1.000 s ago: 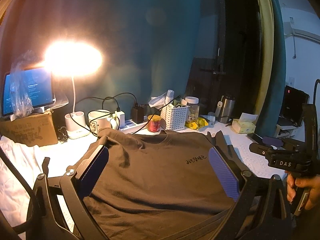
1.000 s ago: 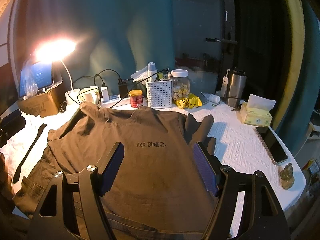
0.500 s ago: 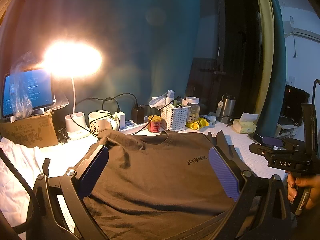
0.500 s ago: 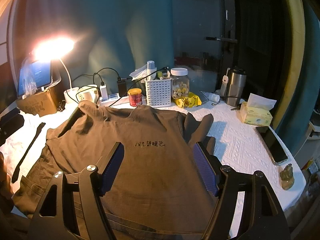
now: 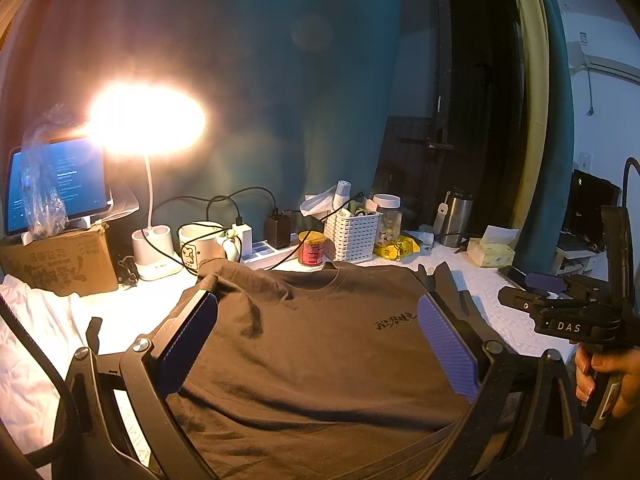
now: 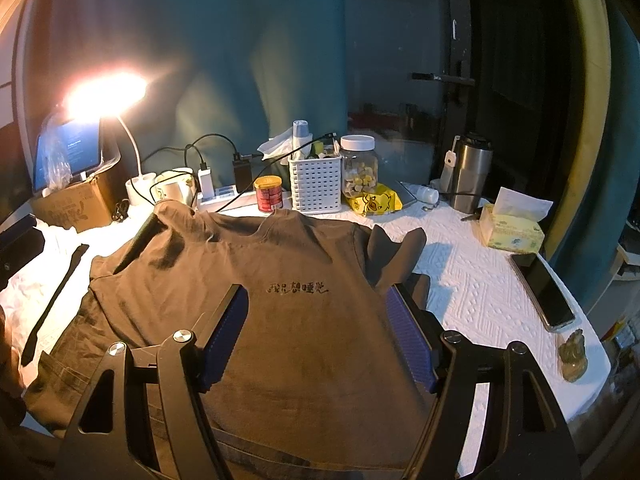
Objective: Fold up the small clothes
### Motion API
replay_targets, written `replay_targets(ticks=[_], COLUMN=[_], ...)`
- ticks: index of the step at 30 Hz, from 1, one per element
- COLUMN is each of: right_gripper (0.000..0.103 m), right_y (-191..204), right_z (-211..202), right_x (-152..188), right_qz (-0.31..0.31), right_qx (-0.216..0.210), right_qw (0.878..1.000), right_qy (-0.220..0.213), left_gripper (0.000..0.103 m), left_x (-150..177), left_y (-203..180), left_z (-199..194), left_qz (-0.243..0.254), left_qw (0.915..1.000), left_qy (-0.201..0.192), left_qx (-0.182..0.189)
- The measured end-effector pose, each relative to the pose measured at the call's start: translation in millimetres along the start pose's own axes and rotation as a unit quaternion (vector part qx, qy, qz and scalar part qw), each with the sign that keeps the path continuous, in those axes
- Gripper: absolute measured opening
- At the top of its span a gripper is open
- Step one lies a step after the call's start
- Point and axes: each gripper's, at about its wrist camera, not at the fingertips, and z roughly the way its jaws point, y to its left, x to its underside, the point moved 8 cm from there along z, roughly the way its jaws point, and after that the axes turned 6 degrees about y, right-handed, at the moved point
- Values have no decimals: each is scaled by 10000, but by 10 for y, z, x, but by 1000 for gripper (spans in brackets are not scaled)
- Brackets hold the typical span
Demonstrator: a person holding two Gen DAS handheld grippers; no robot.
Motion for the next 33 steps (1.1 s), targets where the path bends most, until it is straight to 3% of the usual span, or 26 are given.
replay_targets(ticks=[18,33], right_gripper=[75,75], right_y=[-38,-338], right_z=[60,585], right_x=[24,43], right_qz=[3,82], right_qx=[5,24], right_qw=[10000,9985], right_qy=[63,541], left_gripper=[99,99], left_x=[42,114], left_y=[-8,-20], left_z=[80,475], left_qz=[20,-33], left_qw=[10000,9987], left_qy=[30,360], left_qx=[-81,-363])
